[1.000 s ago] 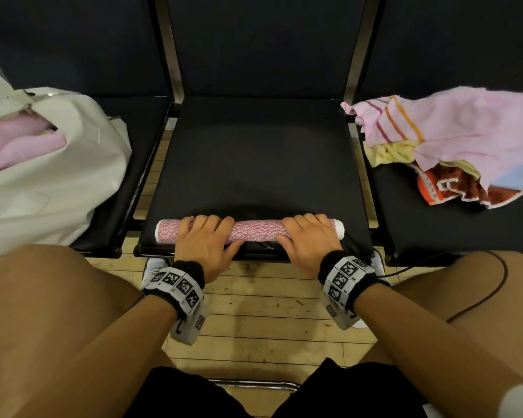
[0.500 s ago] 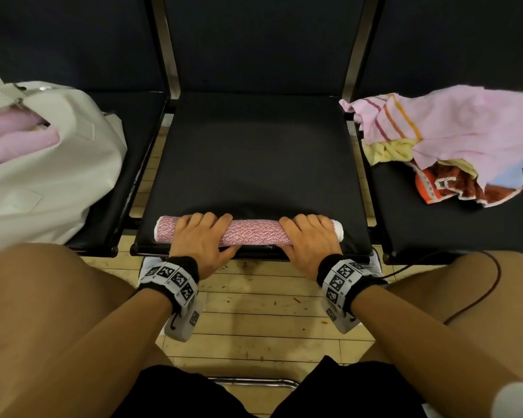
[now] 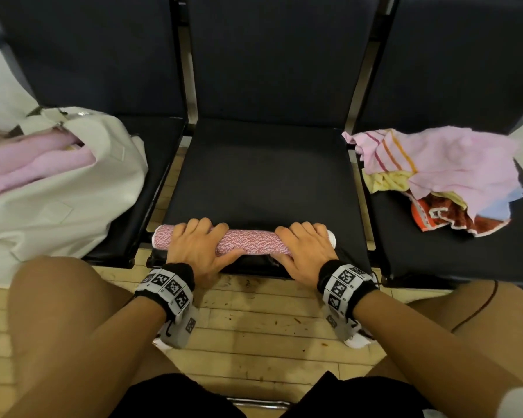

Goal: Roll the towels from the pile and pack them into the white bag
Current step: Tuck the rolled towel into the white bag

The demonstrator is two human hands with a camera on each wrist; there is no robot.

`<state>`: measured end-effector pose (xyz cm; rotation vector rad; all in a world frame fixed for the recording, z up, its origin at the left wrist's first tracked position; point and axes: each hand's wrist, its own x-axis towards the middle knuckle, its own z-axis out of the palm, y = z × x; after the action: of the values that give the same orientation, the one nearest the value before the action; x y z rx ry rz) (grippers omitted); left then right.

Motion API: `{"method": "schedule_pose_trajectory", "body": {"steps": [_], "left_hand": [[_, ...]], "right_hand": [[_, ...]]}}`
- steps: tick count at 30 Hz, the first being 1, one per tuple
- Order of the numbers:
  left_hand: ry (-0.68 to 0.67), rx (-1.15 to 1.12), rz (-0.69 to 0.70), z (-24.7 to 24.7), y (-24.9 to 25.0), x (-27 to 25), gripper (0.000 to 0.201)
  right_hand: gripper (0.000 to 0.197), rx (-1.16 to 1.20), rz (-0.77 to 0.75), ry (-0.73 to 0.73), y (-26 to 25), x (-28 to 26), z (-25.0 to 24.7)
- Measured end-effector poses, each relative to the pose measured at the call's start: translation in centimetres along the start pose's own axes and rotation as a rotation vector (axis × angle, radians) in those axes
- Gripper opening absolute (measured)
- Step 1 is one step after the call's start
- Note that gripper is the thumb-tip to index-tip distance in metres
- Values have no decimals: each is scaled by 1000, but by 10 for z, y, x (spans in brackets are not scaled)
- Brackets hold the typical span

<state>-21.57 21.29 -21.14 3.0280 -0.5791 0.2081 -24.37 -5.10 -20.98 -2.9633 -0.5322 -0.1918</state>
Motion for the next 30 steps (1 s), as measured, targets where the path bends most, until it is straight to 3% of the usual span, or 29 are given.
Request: {"method": "schedule_pose_trajectory", "body": {"steps": [6,15,21,30], "left_hand": [[107,26,-43,-50,-43,13,73],[236,33,-151,-108,-131,22,70],[233,24,-244,-125,-183,22,76],[248,-1,-351,-121,-269,24,68]], "right_hand": [[61,36,-71,55,-28,53,-53],[47,-68,-177,113,-92,148,-101],[38,-109,-249,185,-134,201,-111],[30,-149,-337,208,-207,270,-107]]}}
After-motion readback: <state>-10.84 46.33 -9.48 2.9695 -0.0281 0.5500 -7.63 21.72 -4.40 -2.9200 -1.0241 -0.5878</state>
